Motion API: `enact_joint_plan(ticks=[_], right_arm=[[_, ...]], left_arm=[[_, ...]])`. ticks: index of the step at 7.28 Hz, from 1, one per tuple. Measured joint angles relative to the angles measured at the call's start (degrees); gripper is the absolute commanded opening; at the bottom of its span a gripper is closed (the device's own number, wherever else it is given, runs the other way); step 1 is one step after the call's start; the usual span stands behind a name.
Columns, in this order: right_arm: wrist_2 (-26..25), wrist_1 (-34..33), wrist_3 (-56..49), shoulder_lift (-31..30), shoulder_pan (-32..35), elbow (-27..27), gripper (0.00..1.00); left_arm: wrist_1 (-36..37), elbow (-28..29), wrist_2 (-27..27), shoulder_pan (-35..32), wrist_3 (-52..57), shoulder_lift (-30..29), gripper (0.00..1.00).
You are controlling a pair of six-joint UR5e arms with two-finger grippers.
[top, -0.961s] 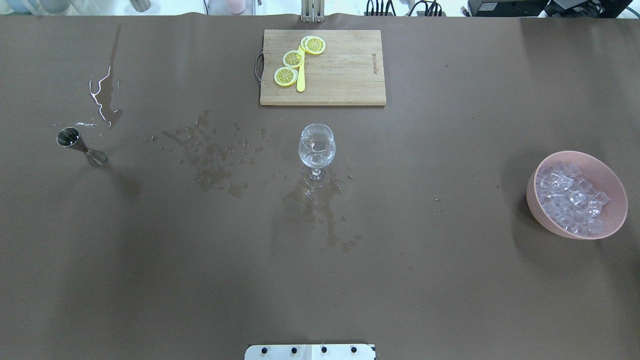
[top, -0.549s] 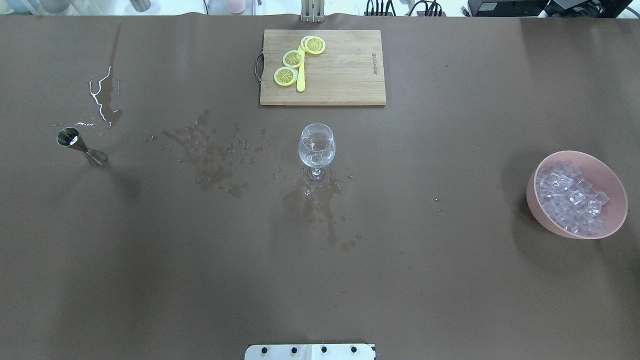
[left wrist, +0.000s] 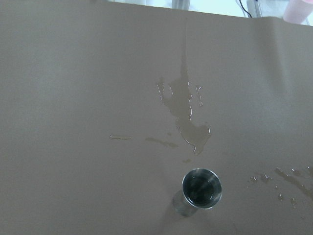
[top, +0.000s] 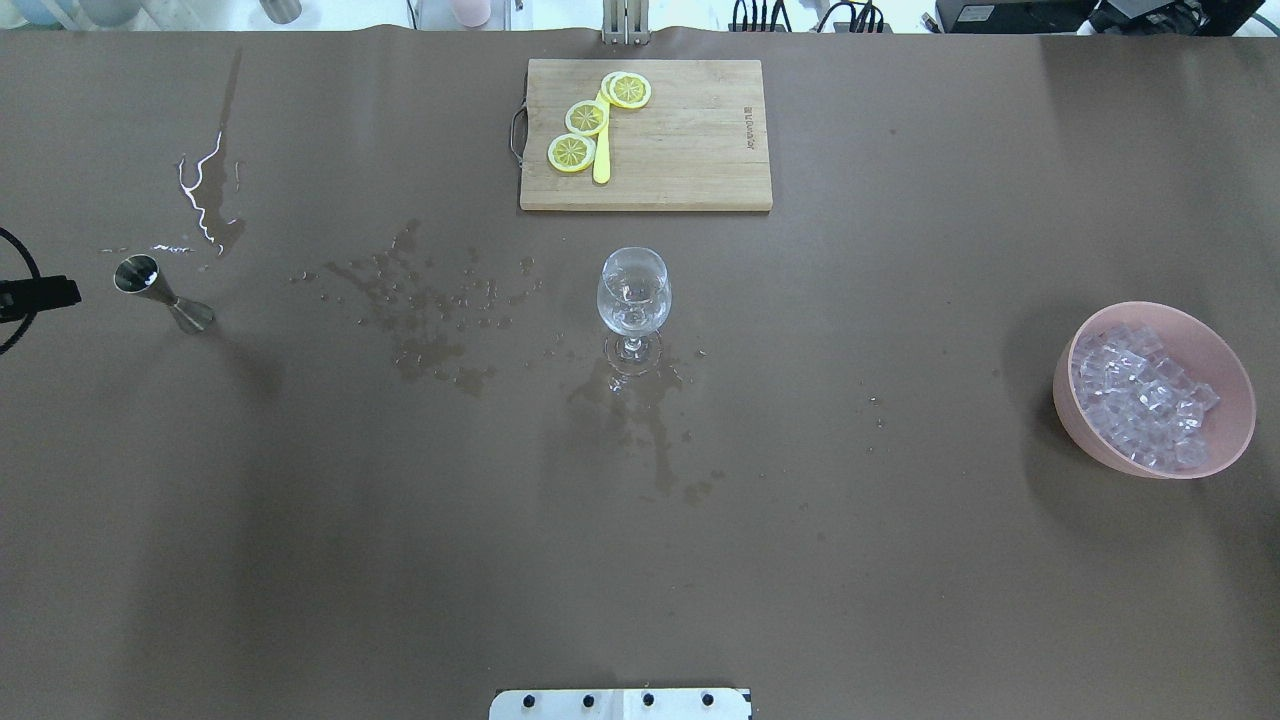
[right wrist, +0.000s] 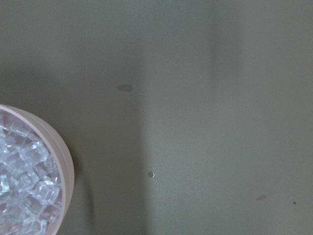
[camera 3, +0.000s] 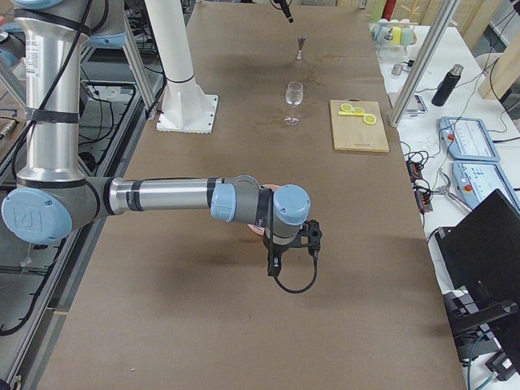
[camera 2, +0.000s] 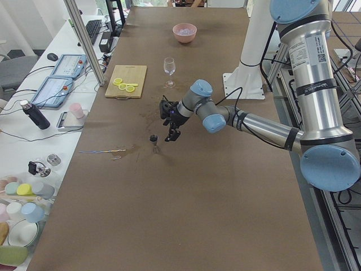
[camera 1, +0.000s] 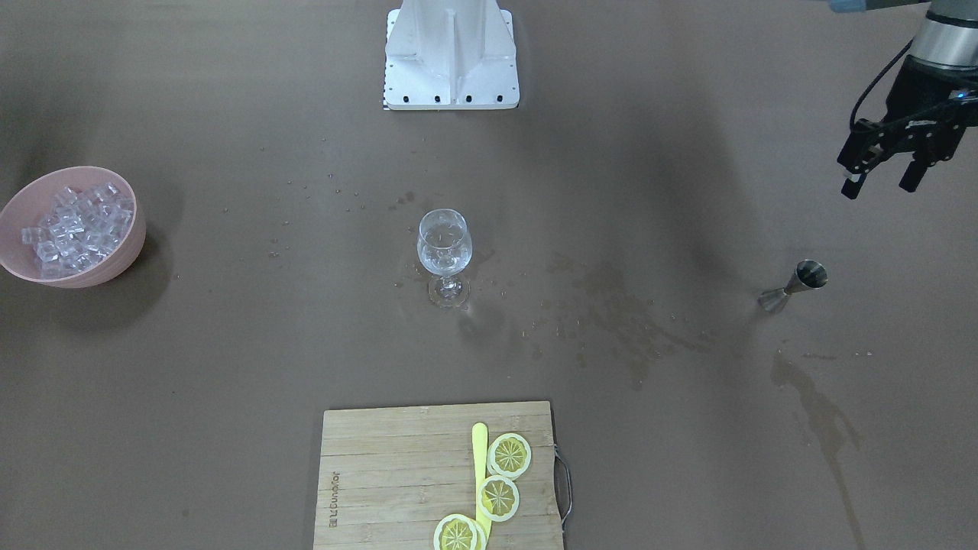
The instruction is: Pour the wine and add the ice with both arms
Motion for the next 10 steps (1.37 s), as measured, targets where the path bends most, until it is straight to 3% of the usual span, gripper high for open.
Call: enact_joint_plan(ticks=[1, 3, 7, 10], right_arm=[[0.0, 0.0, 0.0, -0.1, 0.0, 0.0, 1.00], [0.0, 0.0, -0.1, -0.2, 0.0, 0.0, 1.00], [-0.1, 0.0, -0.1, -0.4, 0.0, -0.1, 1.00], [-0.1, 0.0, 0.0, -0.4, 0.0, 0.0, 1.00]], left_arm=[[-0.5, 0.0, 7.4, 5.2, -5.1, 0.9, 0.98], [-0.6, 0.1, 17.2, 12.9, -11.4, 1.5, 0.98], [-0.4, 4.7, 32.0, 19.2, -14.2, 0.5, 0.98], [-0.3, 12.0, 39.5, 22.4, -15.8, -5.7, 0.98]])
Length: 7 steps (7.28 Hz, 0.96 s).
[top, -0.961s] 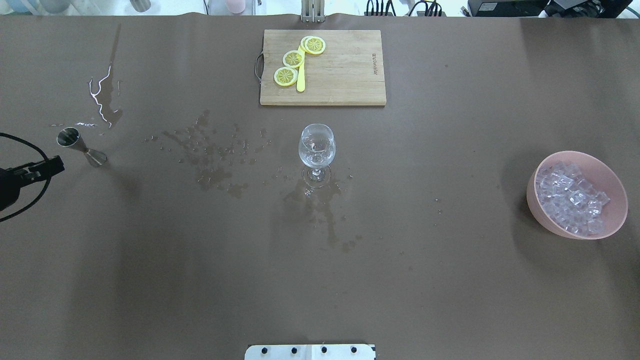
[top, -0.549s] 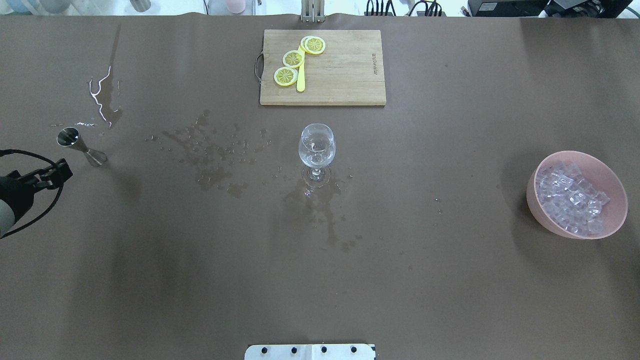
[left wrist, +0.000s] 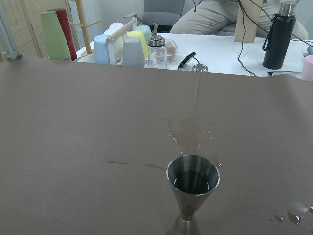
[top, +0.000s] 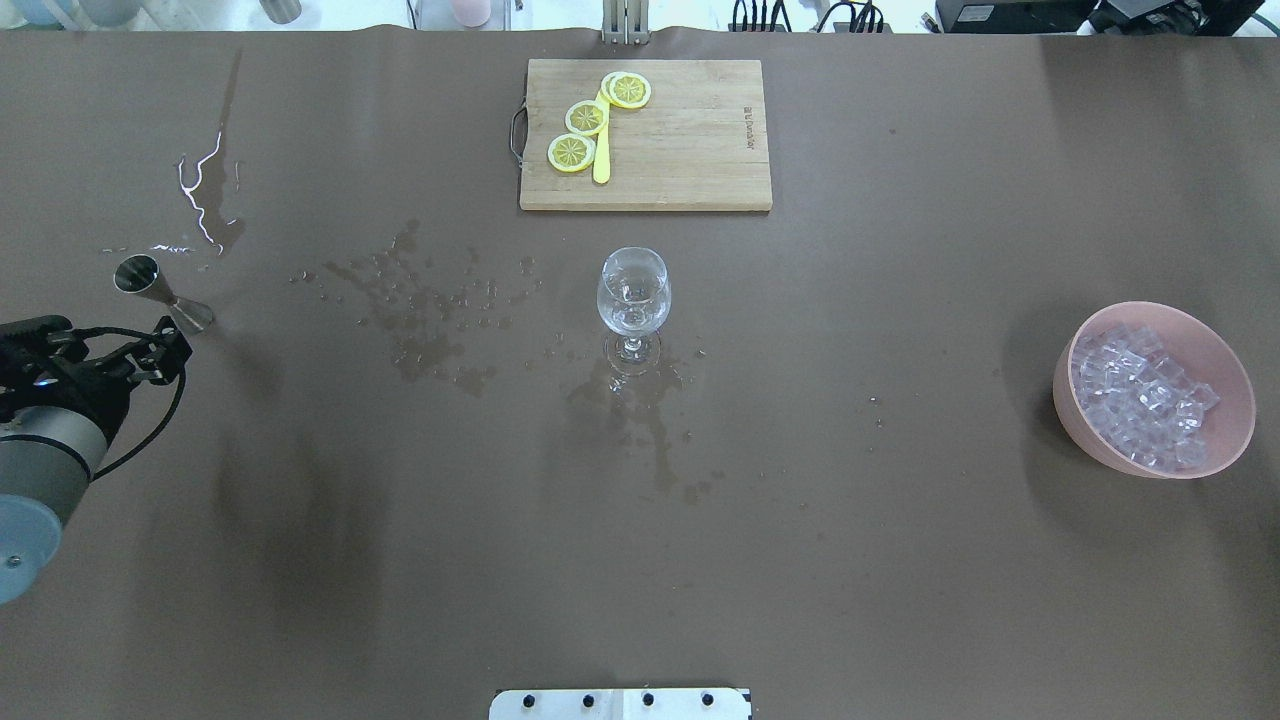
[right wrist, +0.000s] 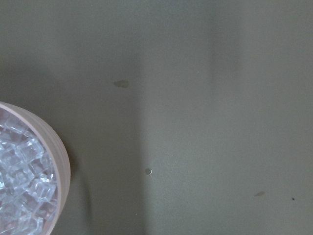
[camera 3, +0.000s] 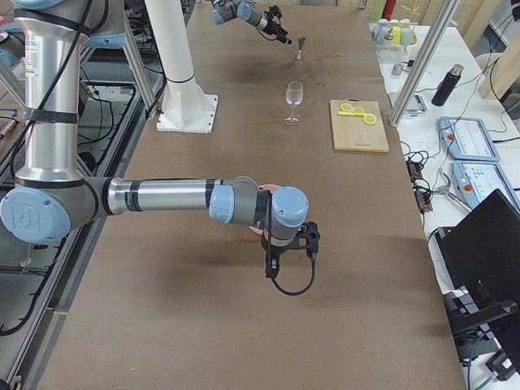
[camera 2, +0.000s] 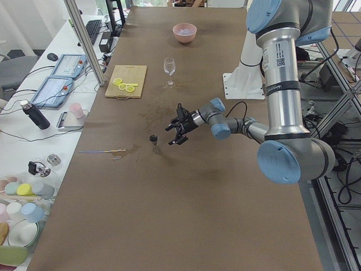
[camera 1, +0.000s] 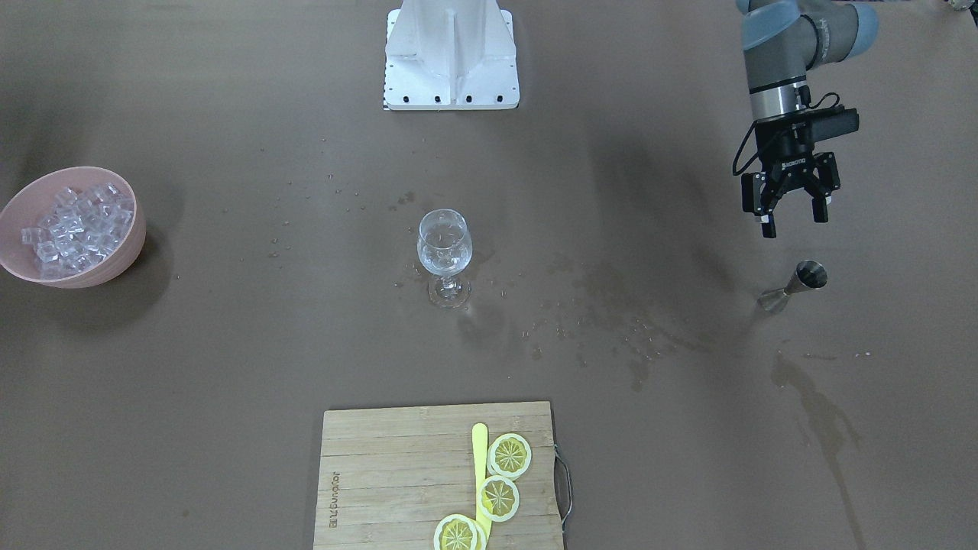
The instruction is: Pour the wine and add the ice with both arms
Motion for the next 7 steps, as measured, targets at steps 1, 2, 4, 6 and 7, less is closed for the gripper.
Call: enact_joint_plan(ticks=[1, 2, 4, 6, 7], right_arm=[[0.0, 0.0, 0.0, 0.0, 0.0, 0.0, 1.00], [0.0, 0.0, 0.0, 0.0, 0.0, -0.1, 1.00], [0.0, 0.0, 0.0, 0.0, 0.0, -0.2, 1.00], [0.0, 0.0, 0.0, 0.0, 0.0, -0.4, 1.00], [-0.1, 0.0, 0.0, 0.0, 0.0, -0.5, 1.00]], left_arm=[[0.0, 2.4, 1.5, 0.3, -0.1, -1.8, 0.98], [0.0, 3.9, 3.0, 0.4, -0.1, -2.5, 0.98], [0.0, 5.6, 5.9, 0.4, -0.1, -3.0, 0.98], [0.1, 8.3, 8.7, 0.4, -0.1, -4.8, 0.98], [0.1, 10.2, 9.8, 0.4, -0.1, -6.5, 0.98]])
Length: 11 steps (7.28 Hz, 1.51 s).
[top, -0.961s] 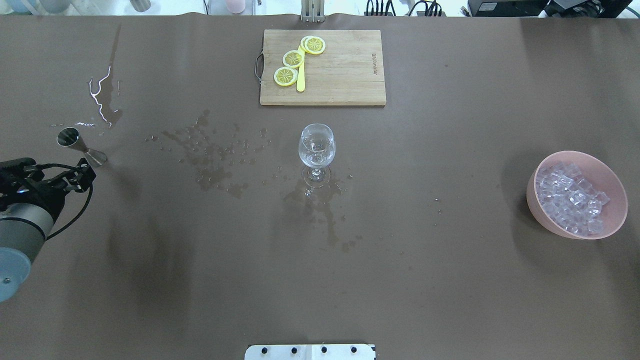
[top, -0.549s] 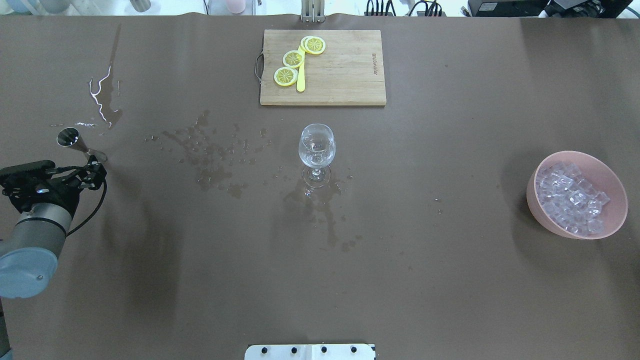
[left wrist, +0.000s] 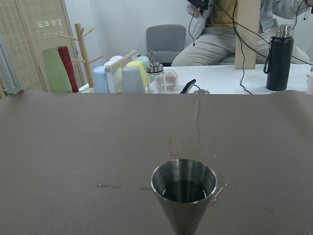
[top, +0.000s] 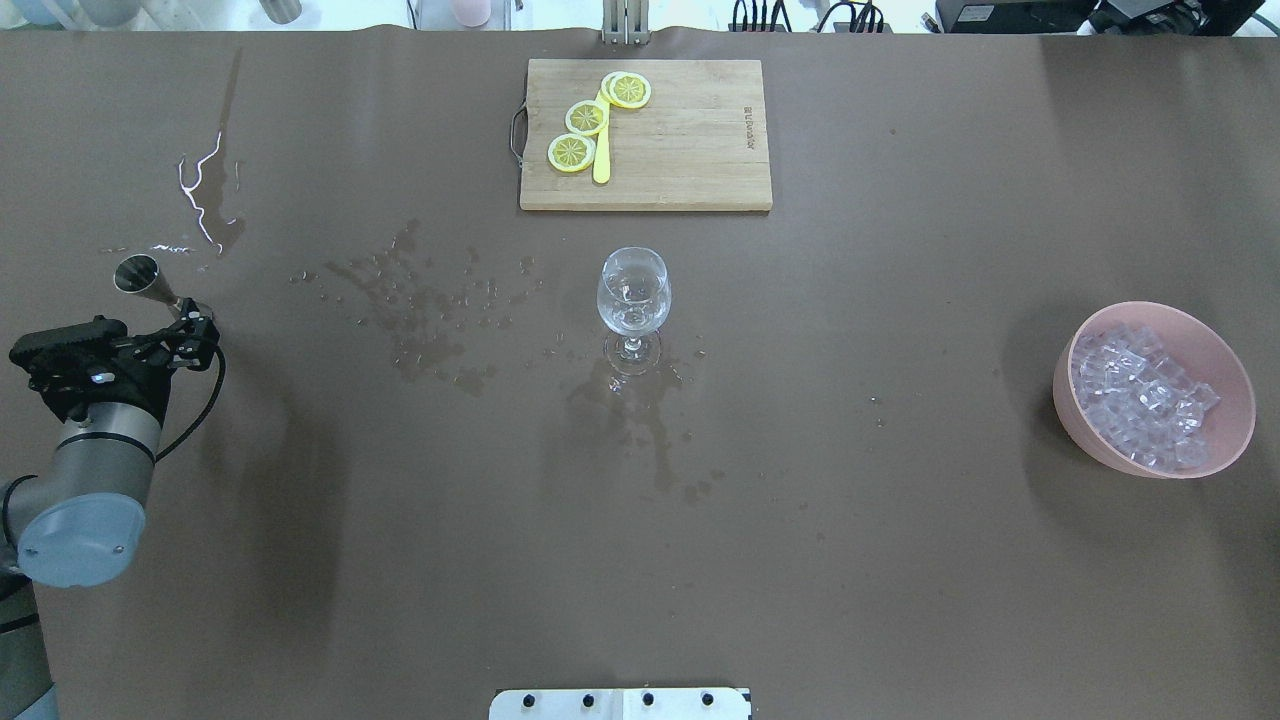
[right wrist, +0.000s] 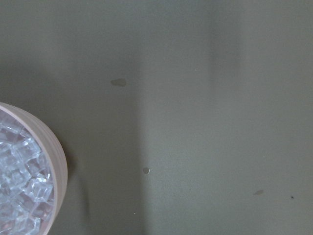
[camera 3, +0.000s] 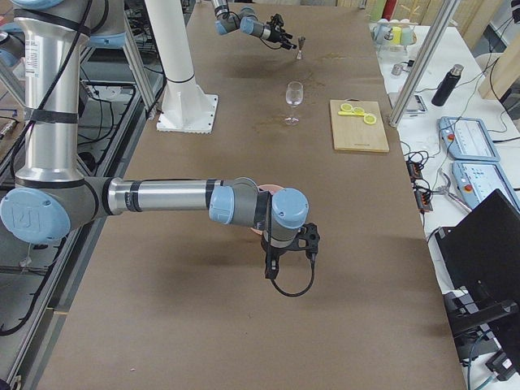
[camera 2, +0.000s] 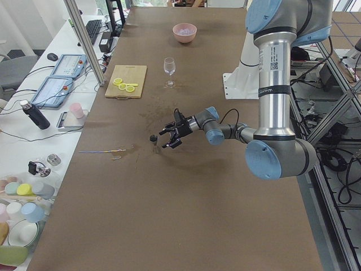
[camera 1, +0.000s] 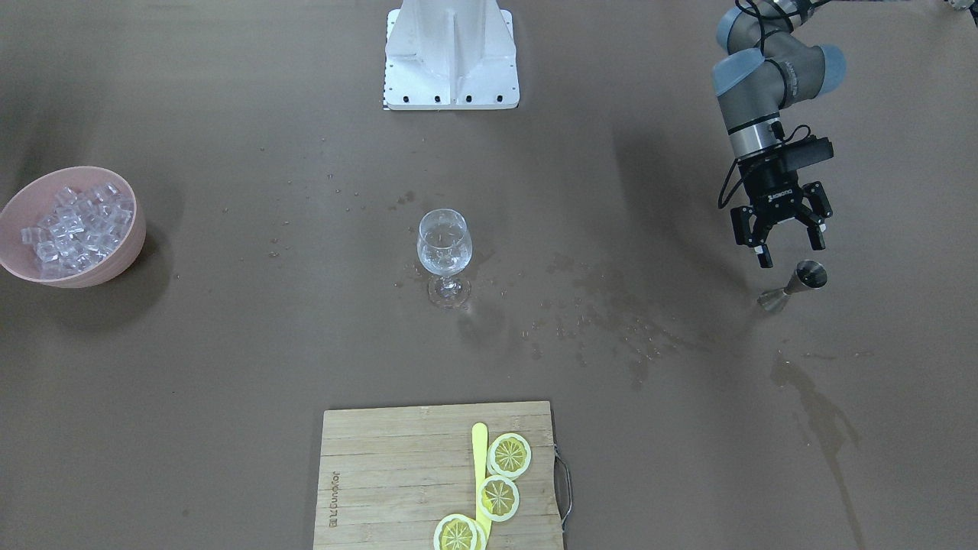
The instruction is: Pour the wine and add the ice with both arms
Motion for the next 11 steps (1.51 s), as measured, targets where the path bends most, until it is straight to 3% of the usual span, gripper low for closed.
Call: enact_joint_plan(ticks=[11], right_arm=[[-0.1, 0.0, 0.0, 0.1, -0.1, -0.1, 1.00]], left_arm=[[-0.5, 8.1, 1.8, -0.5, -2.7, -5.0, 0.95]])
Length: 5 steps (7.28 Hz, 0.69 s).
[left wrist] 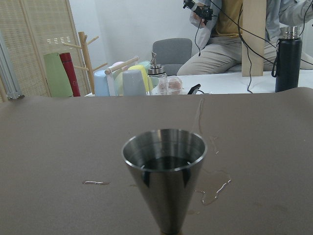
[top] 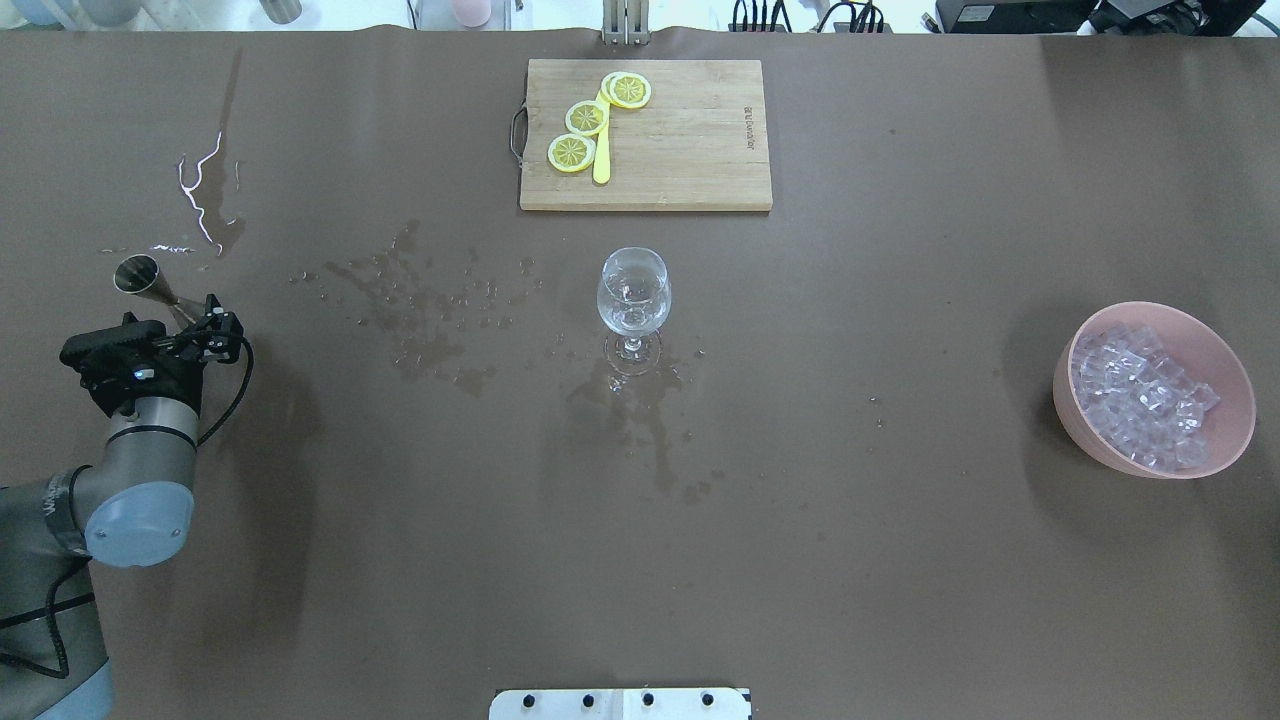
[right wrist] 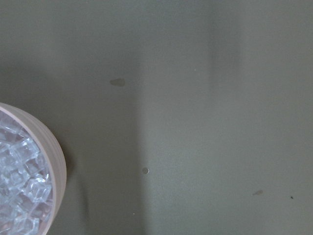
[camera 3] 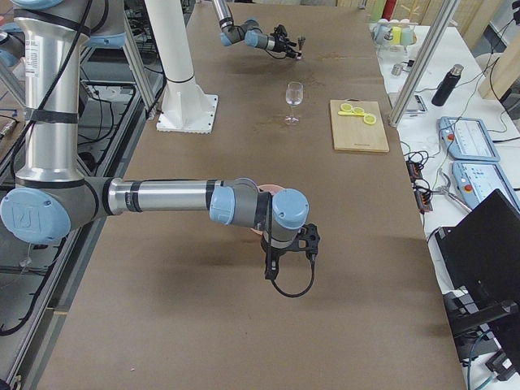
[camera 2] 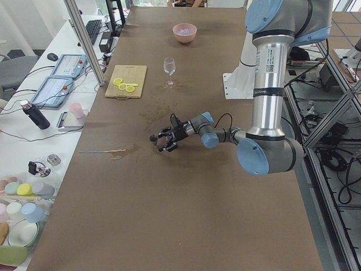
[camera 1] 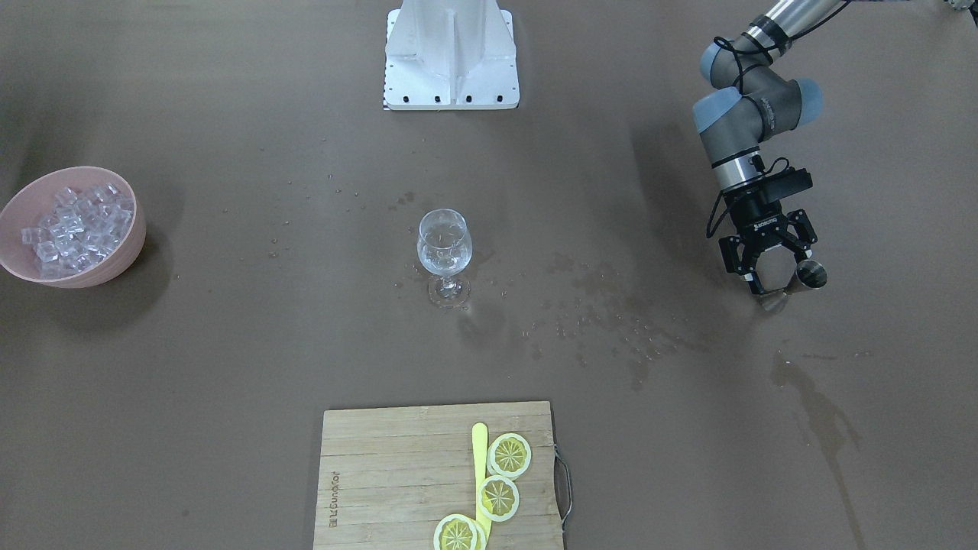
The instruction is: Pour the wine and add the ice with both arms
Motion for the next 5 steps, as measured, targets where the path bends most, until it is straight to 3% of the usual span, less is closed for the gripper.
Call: enact_joint_plan(ticks=[3, 5], right_arm=[[0.0, 0.0, 0.0, 0.0, 0.0, -0.1, 1.00], [0.0, 0.0, 0.0, 0.0, 0.0, -0.1, 1.00]], left_arm=[[0.1, 0.6, 0.1, -1.5, 0.1, -0.3, 0.93], [0.2, 2.1, 0.1, -2.2, 0.1, -1.5, 0.78]])
